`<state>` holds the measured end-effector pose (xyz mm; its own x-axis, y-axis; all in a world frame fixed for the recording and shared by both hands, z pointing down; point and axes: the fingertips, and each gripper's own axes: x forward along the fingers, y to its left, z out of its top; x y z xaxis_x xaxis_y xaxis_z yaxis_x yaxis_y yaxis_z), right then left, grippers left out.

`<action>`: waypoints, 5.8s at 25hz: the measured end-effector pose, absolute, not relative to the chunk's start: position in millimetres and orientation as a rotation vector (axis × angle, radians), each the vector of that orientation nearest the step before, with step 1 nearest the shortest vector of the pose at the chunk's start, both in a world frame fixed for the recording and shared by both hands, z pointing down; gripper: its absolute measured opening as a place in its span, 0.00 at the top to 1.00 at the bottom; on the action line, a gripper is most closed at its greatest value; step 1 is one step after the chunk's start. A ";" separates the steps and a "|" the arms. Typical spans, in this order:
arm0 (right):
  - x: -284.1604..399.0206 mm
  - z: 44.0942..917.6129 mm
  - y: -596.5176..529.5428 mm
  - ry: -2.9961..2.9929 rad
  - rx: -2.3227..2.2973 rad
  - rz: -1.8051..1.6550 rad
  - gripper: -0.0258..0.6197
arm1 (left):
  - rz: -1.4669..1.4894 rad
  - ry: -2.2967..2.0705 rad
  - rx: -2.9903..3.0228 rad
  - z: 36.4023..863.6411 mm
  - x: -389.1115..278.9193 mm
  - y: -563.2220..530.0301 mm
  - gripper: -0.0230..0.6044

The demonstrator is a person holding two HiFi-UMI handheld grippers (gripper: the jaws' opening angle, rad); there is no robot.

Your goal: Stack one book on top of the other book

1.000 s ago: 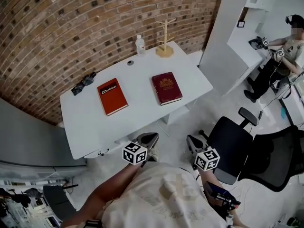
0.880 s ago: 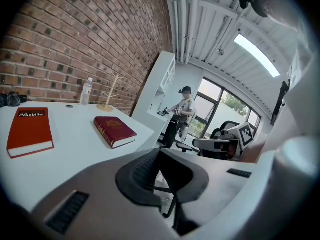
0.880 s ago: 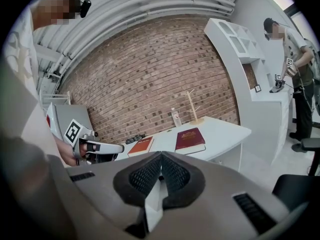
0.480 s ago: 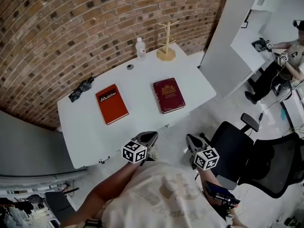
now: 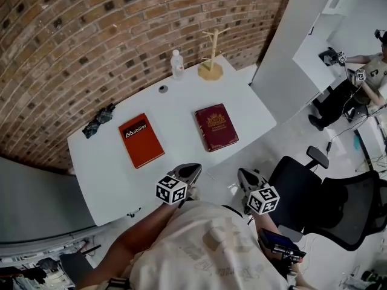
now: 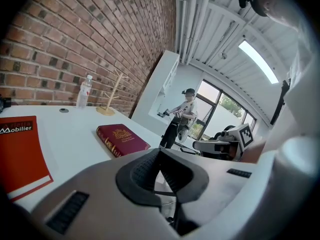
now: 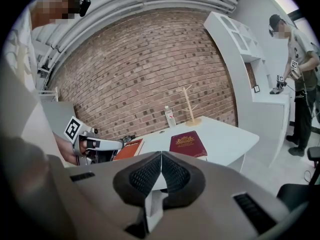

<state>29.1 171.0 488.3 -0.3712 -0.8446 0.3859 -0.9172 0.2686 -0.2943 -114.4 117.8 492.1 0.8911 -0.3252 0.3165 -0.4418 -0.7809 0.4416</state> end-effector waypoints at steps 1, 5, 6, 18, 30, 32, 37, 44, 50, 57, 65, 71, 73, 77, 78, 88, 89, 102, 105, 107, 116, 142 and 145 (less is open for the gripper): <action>26.5 489.4 167.2 -2.375 1.661 0.713 0.93 | 0.302 -0.554 2.540 492.8 -116.1 113.0 0.93; 20.5 492.9 155.1 -2.361 1.658 0.720 0.93 | 0.297 -0.557 2.533 495.1 -123.1 98.8 0.93; 19.2 492.9 152.3 -2.358 1.658 0.722 0.93 | 0.297 -0.558 2.530 495.5 -125.0 96.5 0.93; 16.3 496.8 123.5 -2.362 1.669 0.739 0.93 | 0.332 -0.569 2.498 507.0 -132.3 77.1 0.93; 25.8 502.3 80.2 -2.415 1.589 0.750 0.93 | 0.352 -0.652 2.476 506.7 -128.6 45.1 0.93; 29.6 502.8 72.7 -2.423 1.573 0.754 0.93 | 0.356 -0.658 2.473 507.0 -121.7 39.5 0.93; 42.9 510.7 61.3 -2.424 1.529 0.782 0.93 | 0.371 -0.651 2.479 506.0 -99.2 31.6 0.93; 62.5 516.0 37.4 -2.430 1.481 0.800 0.93 | 0.351 -0.664 2.475 502.1 -80.5 17.0 0.93; 71.6 525.1 19.8 -2.436 1.424 0.824 0.93 | 0.345 -0.730 2.458 502.3 -73.7 6.3 0.93; 82.5 537.6 -4.4 -2.431 1.362 0.842 0.93 | 0.401 -0.859 2.366 517.9 -79.0 -8.4 0.66; 90.1 550.7 -33.3 -2.423 1.258 0.826 0.93 | 0.482 -0.898 2.302 534.0 -65.7 -17.8 0.55; 91.8 567.0 -45.7 -2.396 1.154 0.771 0.93 | 0.471 -0.931 2.211 547.2 -58.9 -29.1 0.54; 92.1 573.5 -49.4 -2.382 1.115 0.752 0.93 | 0.449 -0.934 2.161 552.3 -58.5 -32.9 0.54; 89.3 588.9 -57.3 -2.355 1.031 0.725 0.93 | 0.419 -0.930 2.058 566.1 -57.4 -39.5 0.49; 88.4 592.2 -58.6 -2.347 1.015 0.723 0.93 | 0.414 -0.932 2.036 569.7 -57.4 -40.6 0.49; 80.8 612.3 -56.9 -2.295 0.850 0.676 0.93 | 0.366 -0.940 1.789 613.2 -61.7 -54.5 0.46; 79.7 614.8 -55.0 -2.283 0.826 0.658 0.93 | 0.354 -0.930 1.767 616.9 -60.0 -56.2 0.45; 71.7 615.7 -54.5 -2.321 0.712 0.672 0.93 | 0.364 -0.891 1.627 644.0 -46.3 -76.0 0.44; 73.3 616.9 -55.7 -2.322 0.692 0.668 0.93 | 0.391 -0.884 1.611 652.0 -38.6 -76.4 0.44; 73.5 617.3 -55.6 -2.327 0.678 0.673 0.93 | 0.420 -0.885 1.603 655.4 -35.7 -75.2 0.44; 70.4 614.4 -51.6 -2.357 0.693 0.674 0.93 | 0.425 -0.872 1.554 651.5 -36.2 -73.1 0.44; 105.9 621.8 -58.4 -2.389 0.727 0.745 0.93 | 0.163 -0.426 1.566 576.9 50.2 -76.4 0.44; 102.1 619.2 -59.4 -2.391 0.712 0.724 0.92 | 0.240 -0.426 1.572 582.0 53.7 -76.4 0.44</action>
<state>102.1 -59.4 619.2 -0.7161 -0.3242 0.6182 -0.6126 0.7163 -0.3340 53.7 -76.4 582.0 0.9052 -0.1204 0.4076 -0.4110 -0.0037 0.9116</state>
